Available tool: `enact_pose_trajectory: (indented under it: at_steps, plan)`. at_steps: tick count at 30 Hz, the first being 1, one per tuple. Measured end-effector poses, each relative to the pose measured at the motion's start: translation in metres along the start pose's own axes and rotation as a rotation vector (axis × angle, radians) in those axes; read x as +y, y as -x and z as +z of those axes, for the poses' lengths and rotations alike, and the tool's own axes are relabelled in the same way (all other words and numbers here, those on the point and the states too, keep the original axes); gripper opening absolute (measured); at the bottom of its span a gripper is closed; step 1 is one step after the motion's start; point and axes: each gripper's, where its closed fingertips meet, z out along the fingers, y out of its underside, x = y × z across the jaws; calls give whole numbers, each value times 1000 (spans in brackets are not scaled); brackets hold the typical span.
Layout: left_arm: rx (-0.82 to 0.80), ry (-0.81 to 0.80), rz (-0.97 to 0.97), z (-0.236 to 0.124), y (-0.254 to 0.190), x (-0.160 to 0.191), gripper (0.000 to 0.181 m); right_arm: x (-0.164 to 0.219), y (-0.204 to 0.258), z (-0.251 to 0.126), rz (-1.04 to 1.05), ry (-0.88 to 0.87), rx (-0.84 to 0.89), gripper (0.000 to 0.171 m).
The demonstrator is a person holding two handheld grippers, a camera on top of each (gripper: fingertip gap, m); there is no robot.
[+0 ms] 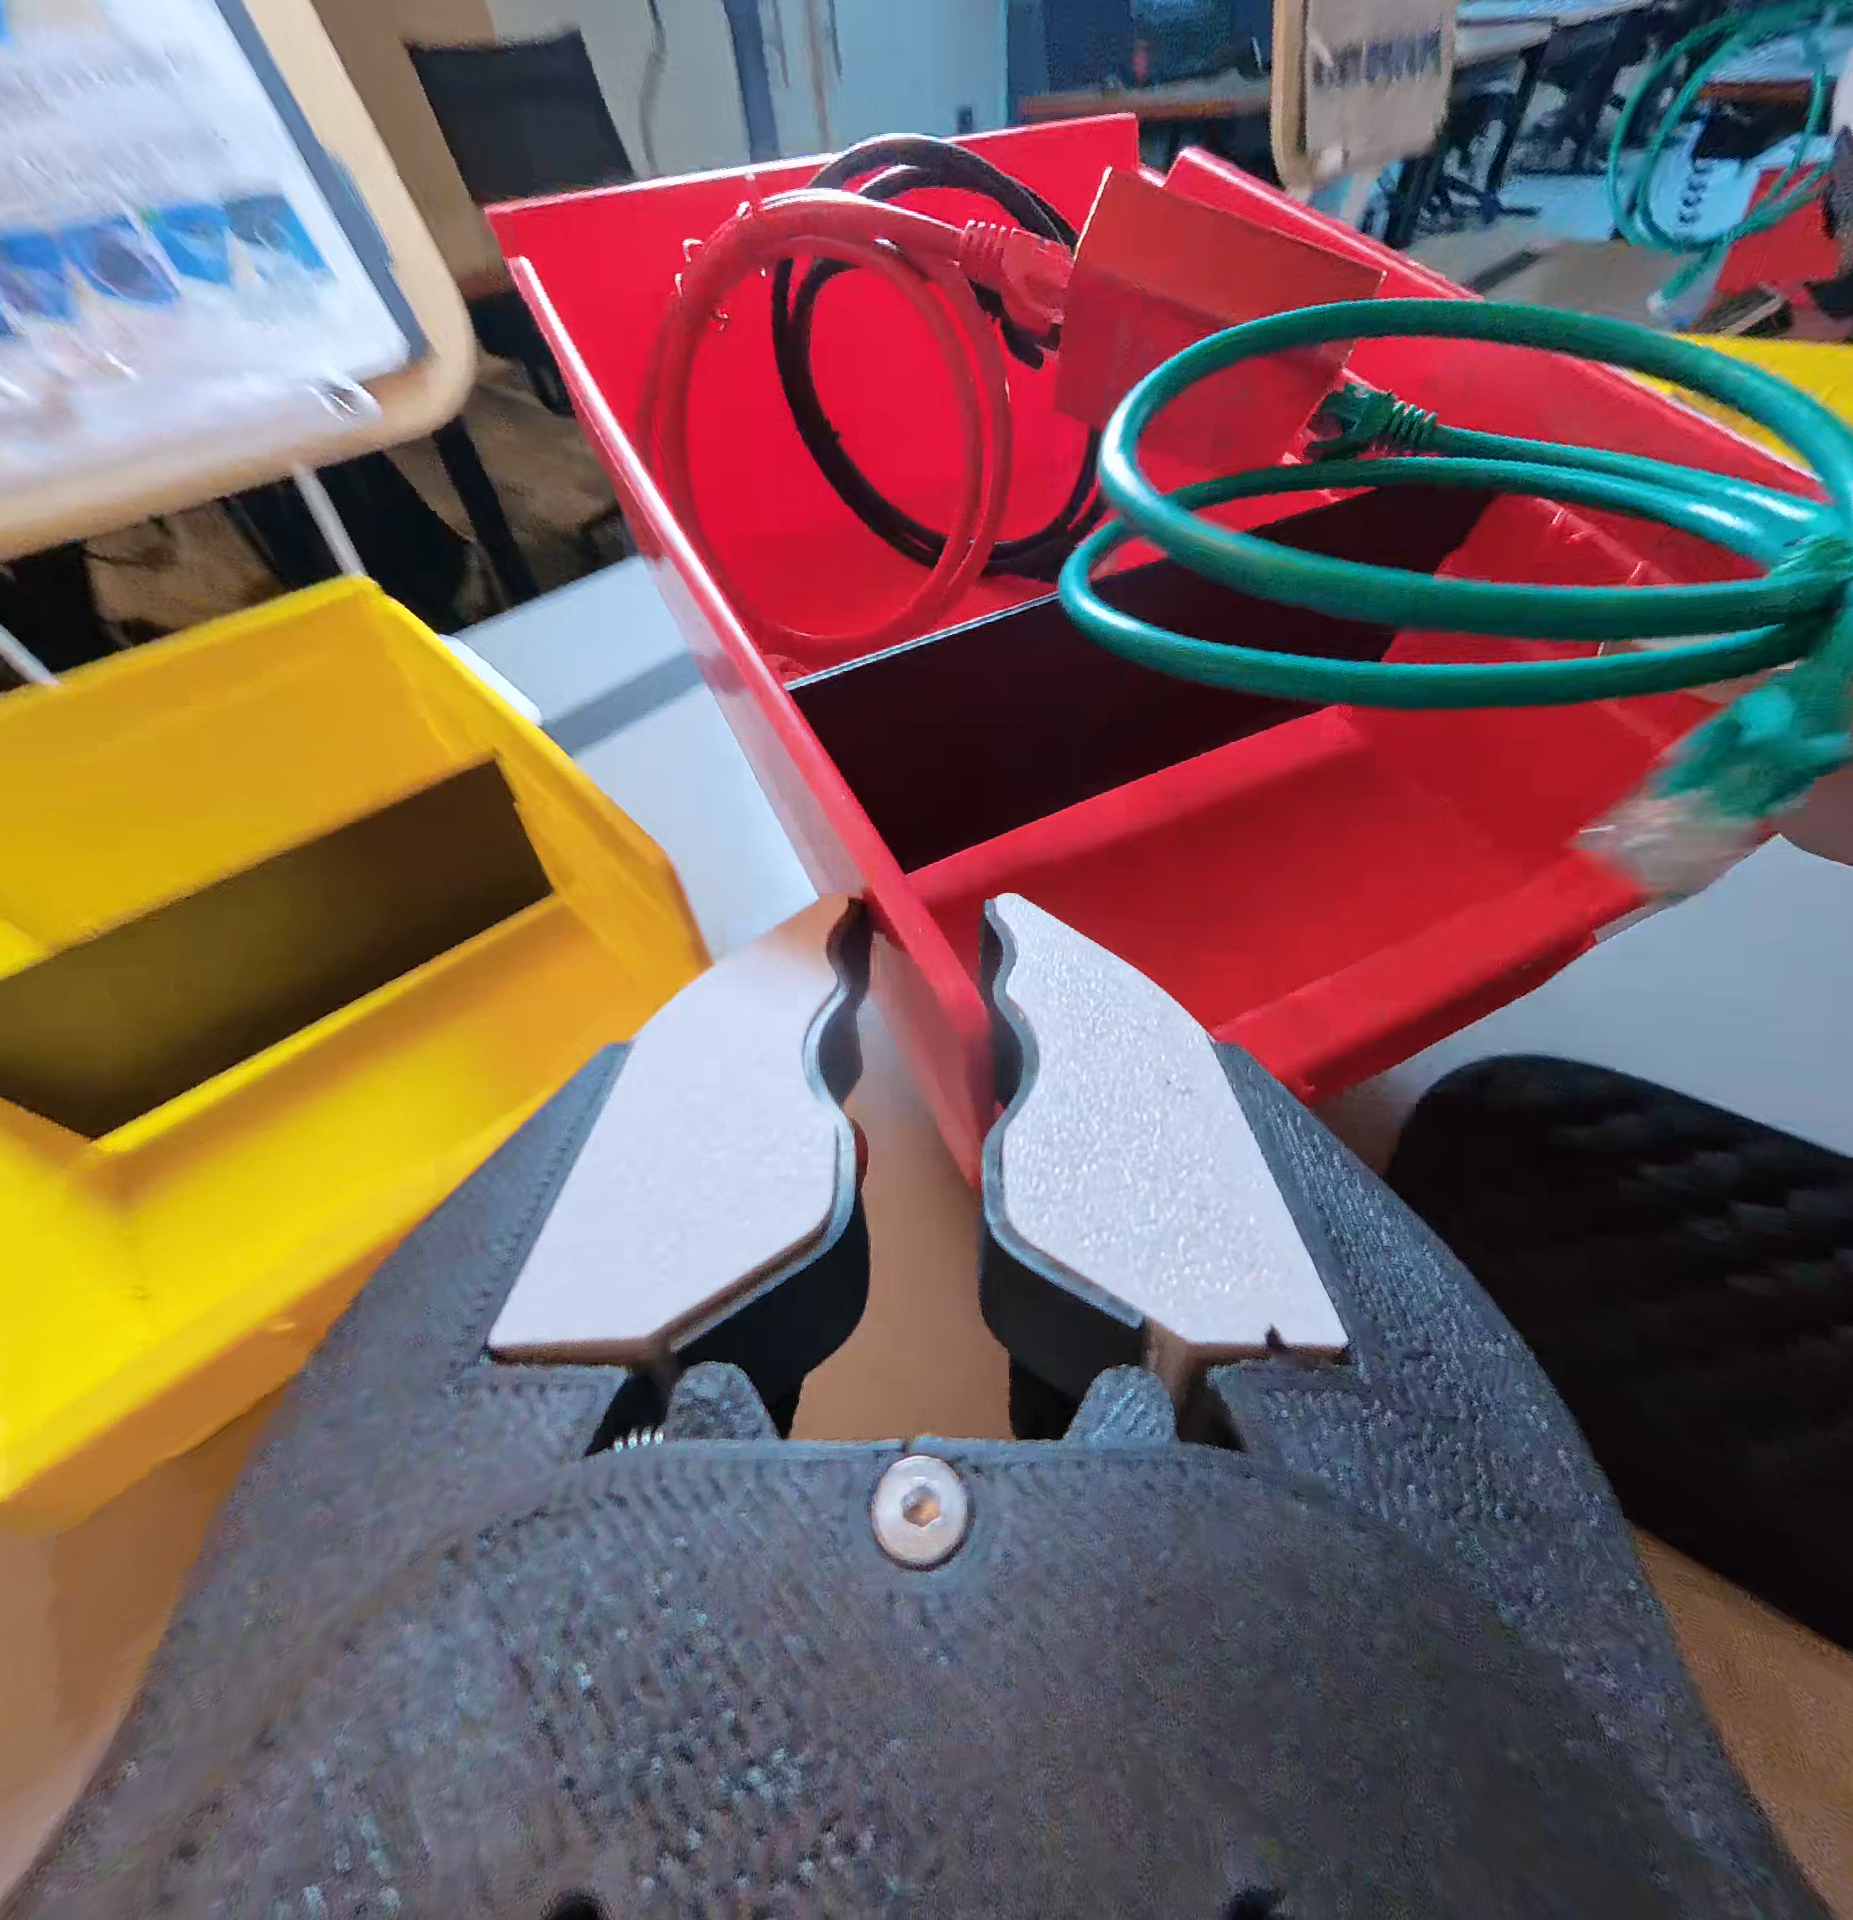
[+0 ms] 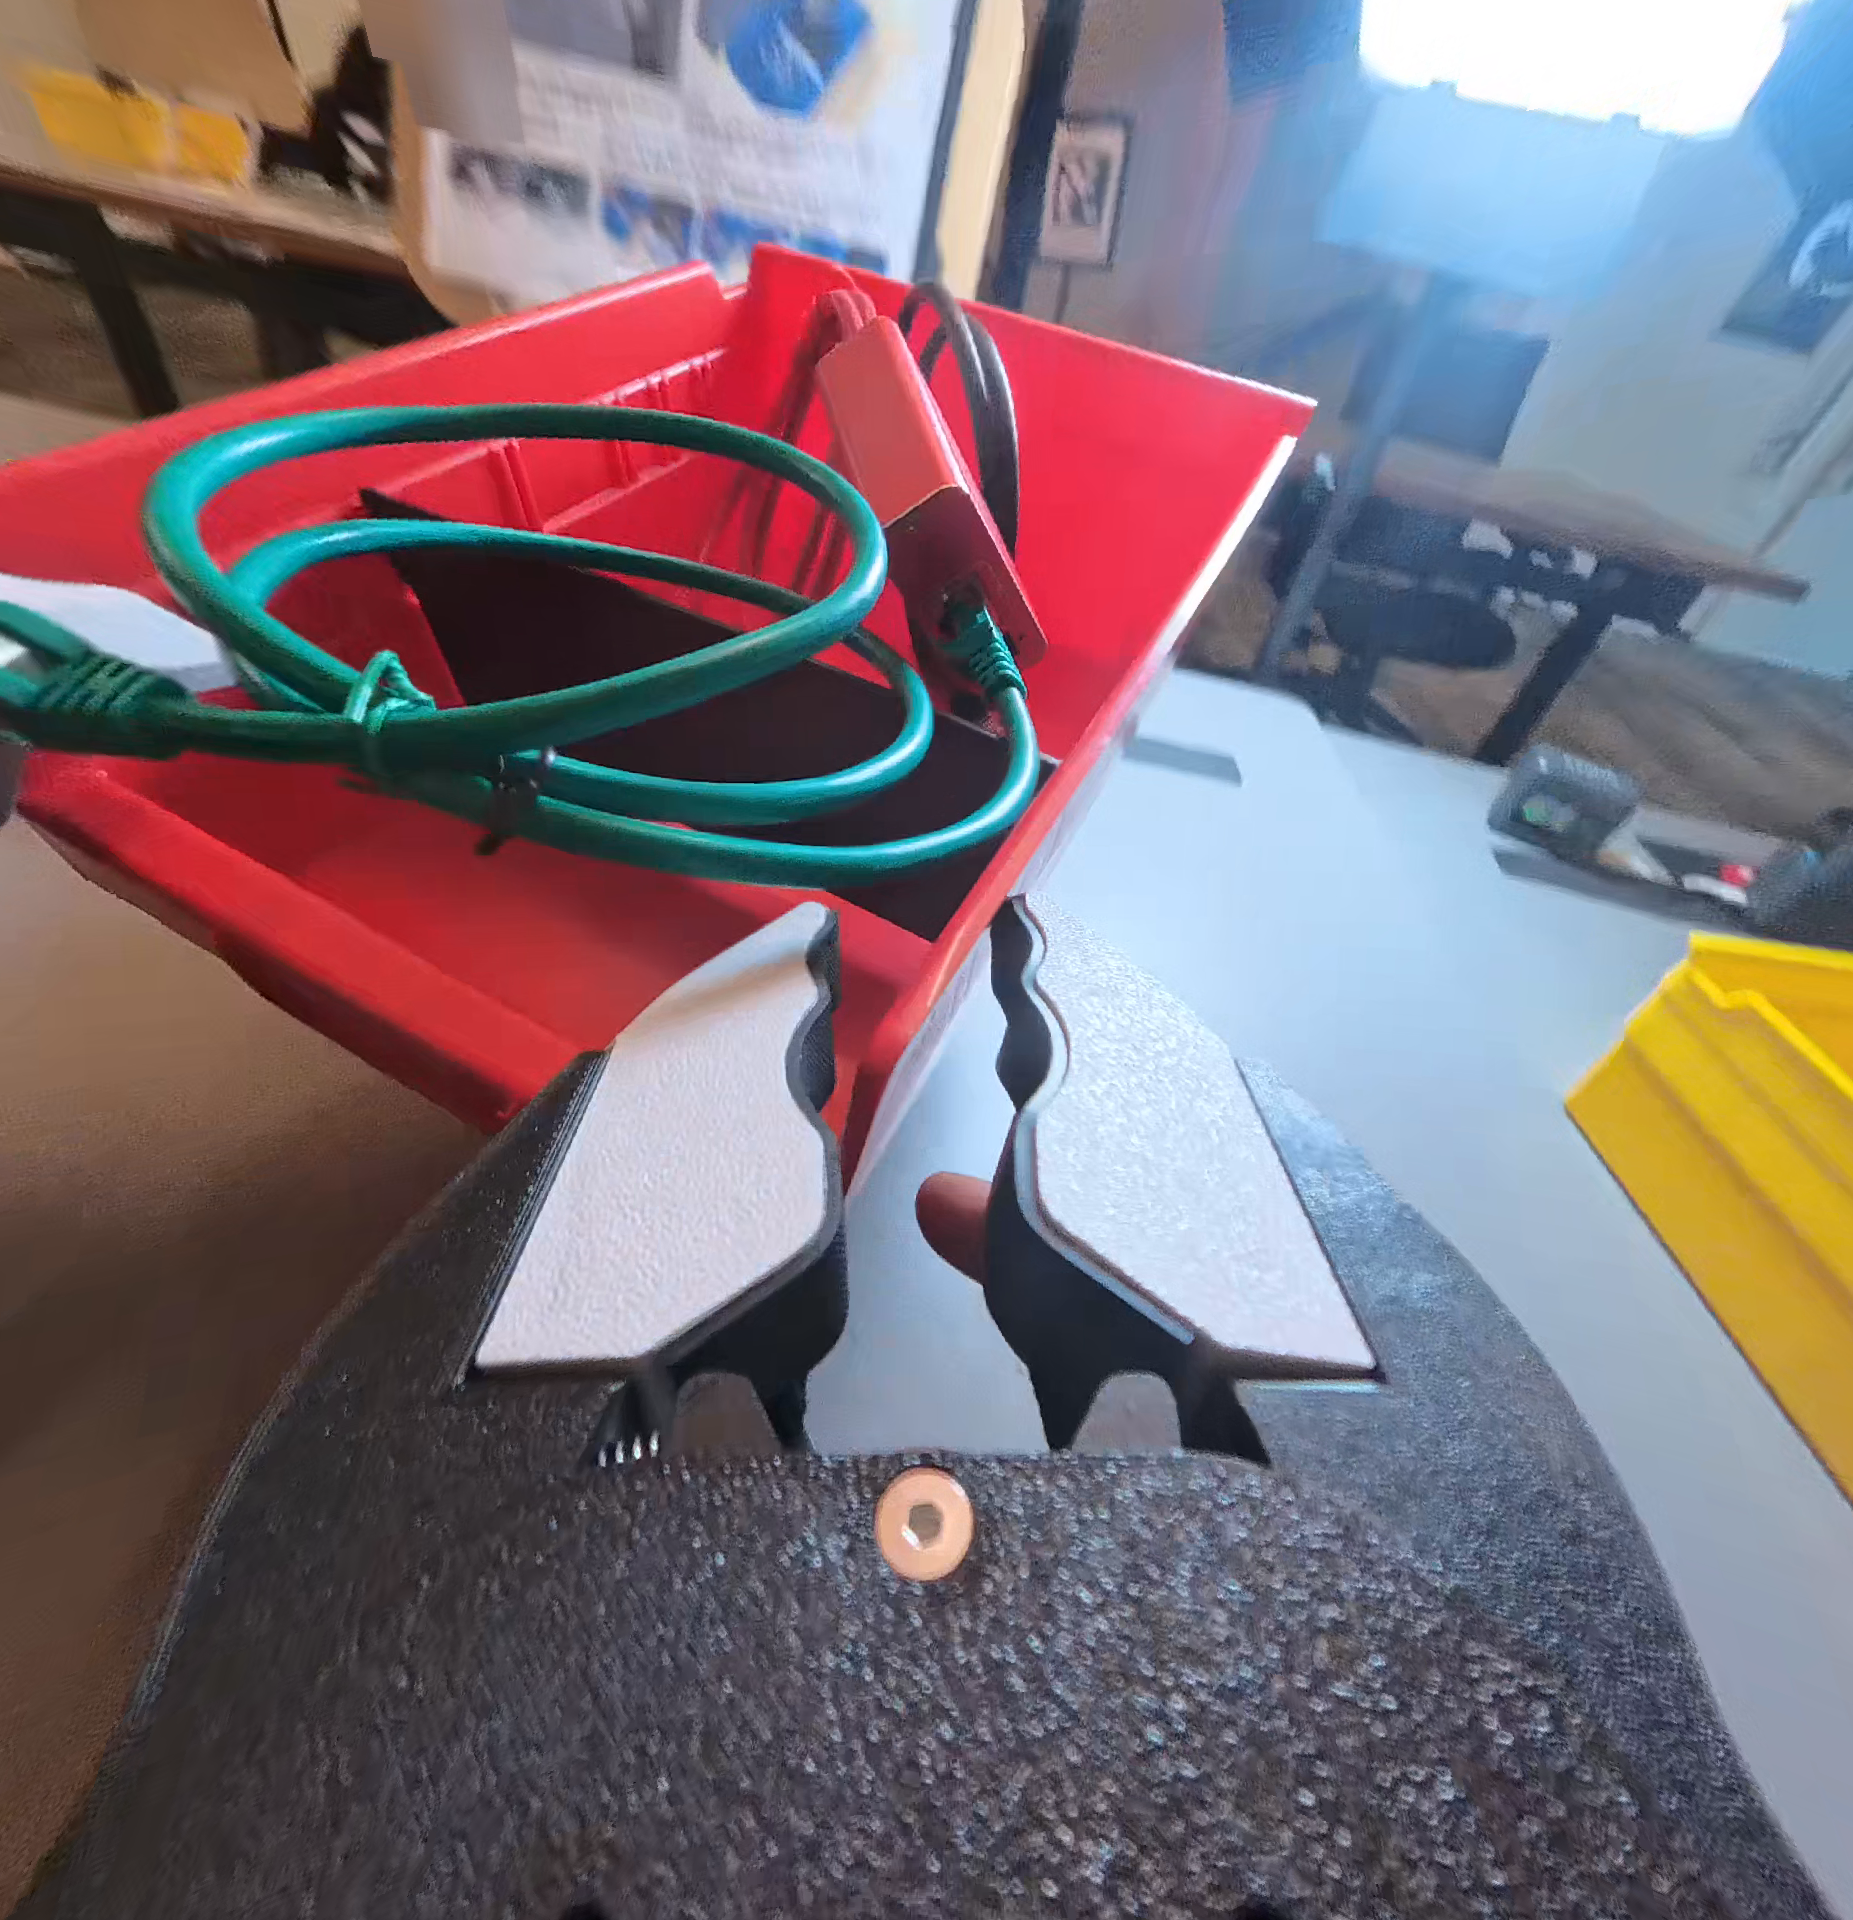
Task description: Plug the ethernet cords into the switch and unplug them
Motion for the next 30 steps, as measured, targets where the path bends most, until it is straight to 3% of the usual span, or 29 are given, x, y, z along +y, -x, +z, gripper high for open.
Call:
enact_pose_trajectory:
  at_steps: [3,7,12,18,24,30]
  plan:
    - [-92,-44,18,-39,28,-29,19,-47,25,3,-8,-86,-75,27]
    - [-237,-17,4,-100,83,-37,20,-95,90,23,0,-127,-230,27]
    - [-401,59,-50,-188,152,-9,21,-120,198,53,1,-103,-456,28]
    - [-587,139,-93,-266,229,46,18,-109,322,87,-43,-40,-663,31]
    - [-655,246,-167,-276,277,112,16,-57,391,133,-42,69,-780,32]
    - [-623,247,-266,-252,294,165,14,-23,400,149,-71,85,-770,35]
